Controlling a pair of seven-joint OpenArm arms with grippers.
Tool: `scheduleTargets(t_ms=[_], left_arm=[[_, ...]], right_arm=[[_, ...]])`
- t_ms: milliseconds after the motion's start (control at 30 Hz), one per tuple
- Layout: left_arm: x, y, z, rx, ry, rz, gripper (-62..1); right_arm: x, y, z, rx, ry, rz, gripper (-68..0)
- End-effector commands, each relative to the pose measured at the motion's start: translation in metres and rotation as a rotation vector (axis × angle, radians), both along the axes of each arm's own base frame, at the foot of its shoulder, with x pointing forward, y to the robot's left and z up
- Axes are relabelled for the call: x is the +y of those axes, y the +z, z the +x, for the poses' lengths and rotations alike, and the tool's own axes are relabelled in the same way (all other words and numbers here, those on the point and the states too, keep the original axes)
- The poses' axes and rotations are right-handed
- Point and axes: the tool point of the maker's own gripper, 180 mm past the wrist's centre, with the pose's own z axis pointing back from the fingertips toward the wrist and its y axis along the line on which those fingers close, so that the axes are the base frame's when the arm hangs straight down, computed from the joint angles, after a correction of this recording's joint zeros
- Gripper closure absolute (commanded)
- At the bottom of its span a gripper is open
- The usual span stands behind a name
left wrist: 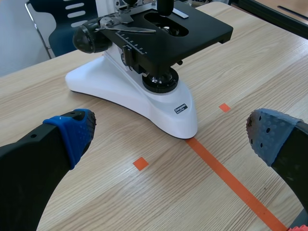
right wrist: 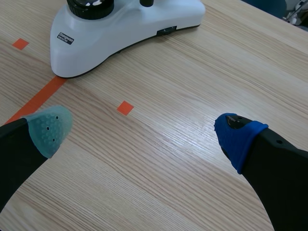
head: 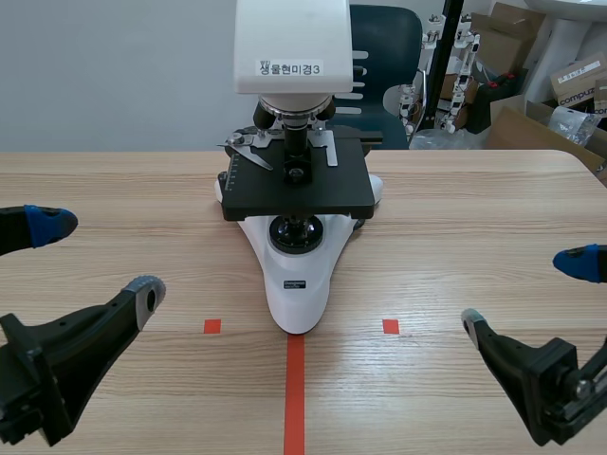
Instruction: Point at the revolving nosepiece
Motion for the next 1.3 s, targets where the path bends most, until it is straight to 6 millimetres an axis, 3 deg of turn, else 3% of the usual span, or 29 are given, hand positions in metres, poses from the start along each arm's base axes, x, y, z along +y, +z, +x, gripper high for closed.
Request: scheduleTargets(t_ms=[0, 700, 1267], left_arm=[[-0.004, 0.009, 0.001, -0.024, -0.001, -0.027, -62.3], [-0.004, 0.009, 0.001, -0.024, -0.001, -0.027, -62.3], [-0.004, 0.009, 0.001, -0.024, -0.001, -0.027, -62.3]], right_arm=[[0.0, 0.009, 0.006, -0.035, 0.009, -0.005, -67.9], [0.0, 0.01, 0.006, -0.039, 0.01, -0.004, -67.9], [0.003, 0.023, 0.01, -0.112, 0.02, 0.022, -67.9]])
